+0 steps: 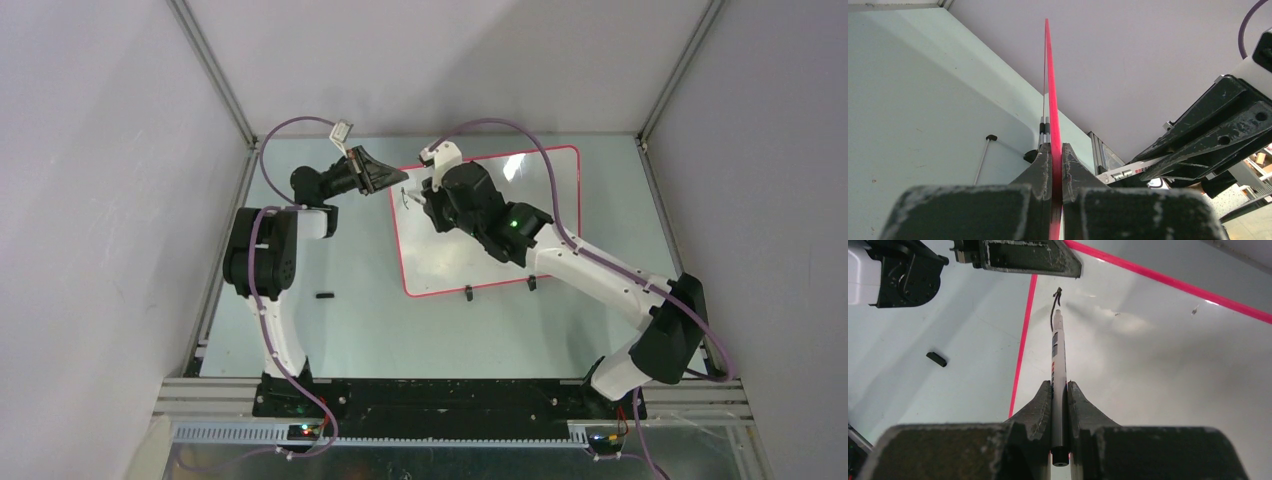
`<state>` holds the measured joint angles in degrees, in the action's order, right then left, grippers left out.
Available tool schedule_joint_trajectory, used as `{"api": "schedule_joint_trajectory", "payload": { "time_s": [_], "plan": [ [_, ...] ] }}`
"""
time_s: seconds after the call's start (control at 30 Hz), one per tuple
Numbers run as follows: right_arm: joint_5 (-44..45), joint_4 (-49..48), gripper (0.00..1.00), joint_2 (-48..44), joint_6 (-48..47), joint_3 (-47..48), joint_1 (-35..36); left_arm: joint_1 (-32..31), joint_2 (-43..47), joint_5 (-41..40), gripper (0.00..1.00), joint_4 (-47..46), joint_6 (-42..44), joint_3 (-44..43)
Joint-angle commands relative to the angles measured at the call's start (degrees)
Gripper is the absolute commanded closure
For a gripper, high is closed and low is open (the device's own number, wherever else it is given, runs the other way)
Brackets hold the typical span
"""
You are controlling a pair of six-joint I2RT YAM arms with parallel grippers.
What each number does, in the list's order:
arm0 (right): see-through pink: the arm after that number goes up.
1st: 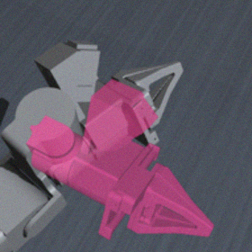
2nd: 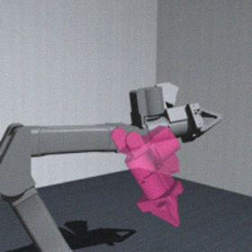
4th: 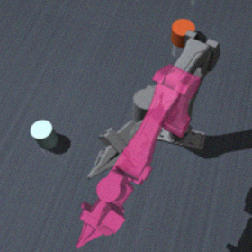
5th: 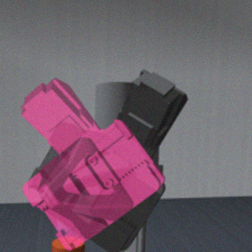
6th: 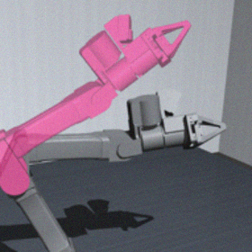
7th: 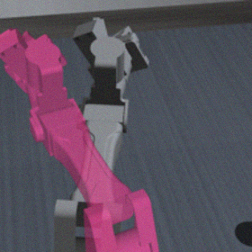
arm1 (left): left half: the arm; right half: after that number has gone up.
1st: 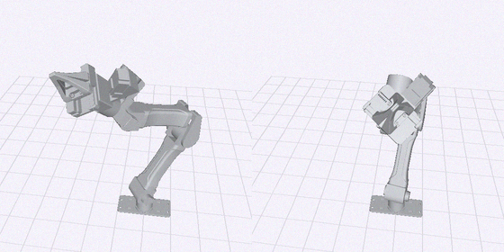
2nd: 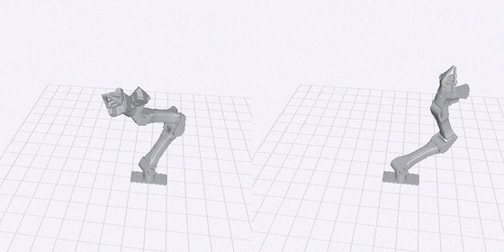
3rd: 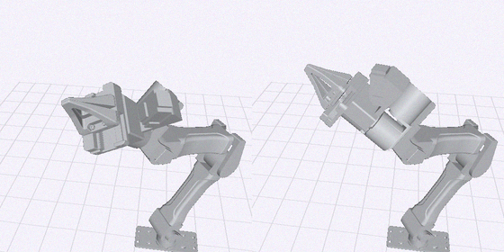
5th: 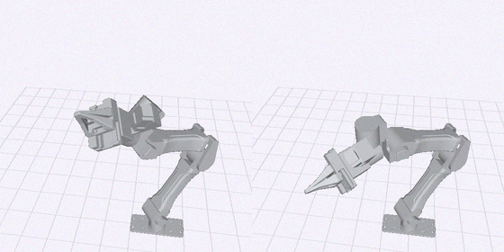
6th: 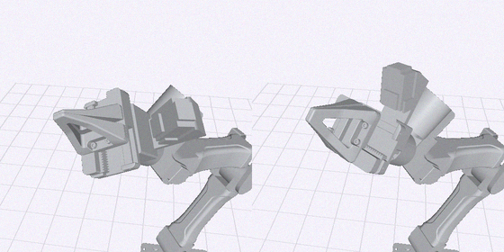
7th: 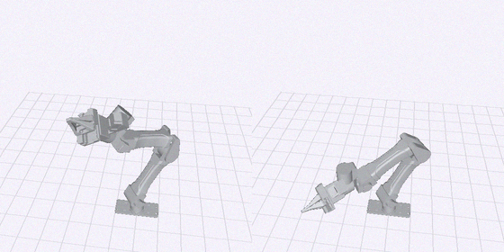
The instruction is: Write a sentence on the whiteboard
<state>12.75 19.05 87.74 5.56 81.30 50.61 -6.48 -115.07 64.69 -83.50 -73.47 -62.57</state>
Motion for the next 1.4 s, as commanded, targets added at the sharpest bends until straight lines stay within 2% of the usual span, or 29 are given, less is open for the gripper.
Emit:
{"api": "schedule_joint_trajectory", "payload": {
  "time_s": [0.0,1.37],
  "plan": [
    [0.4,-1.11,1.0,0.78,-0.04,3.86,-0.14,-1.43,3.69,1.2,1.0,-4.3,0.61,-0.36],
    [5.04,1.09,1.0,4.33,-1.43,7.19,-0.02,-1.57,3.62,1.24,1.0,-4.3,0.6,-0.46]
  ]
}}
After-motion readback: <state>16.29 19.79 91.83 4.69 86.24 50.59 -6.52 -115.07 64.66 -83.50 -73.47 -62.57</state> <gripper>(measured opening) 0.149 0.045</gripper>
